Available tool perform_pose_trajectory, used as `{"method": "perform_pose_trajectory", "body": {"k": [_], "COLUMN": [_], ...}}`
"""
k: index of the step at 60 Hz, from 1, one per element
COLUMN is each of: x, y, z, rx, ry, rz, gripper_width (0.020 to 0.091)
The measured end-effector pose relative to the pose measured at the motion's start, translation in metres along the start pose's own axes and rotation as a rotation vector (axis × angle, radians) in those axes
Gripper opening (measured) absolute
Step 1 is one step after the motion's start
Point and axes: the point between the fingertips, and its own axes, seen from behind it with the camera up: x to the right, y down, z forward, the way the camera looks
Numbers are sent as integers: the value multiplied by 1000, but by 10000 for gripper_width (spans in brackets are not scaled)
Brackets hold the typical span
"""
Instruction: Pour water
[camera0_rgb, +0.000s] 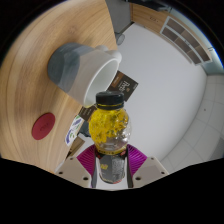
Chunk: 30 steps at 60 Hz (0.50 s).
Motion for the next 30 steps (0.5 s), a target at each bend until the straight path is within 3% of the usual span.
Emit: {"method": "perform_pose_trajectory", "body": {"k": [11, 25, 30], "x": [6, 29, 42], "y": [11, 48, 63], "z": [-9, -31, -34], "rx": [13, 39, 83], "ry": [-42, -207, -236], "rz": [208, 1020, 1300], "gripper_width": [409, 410, 412]}}
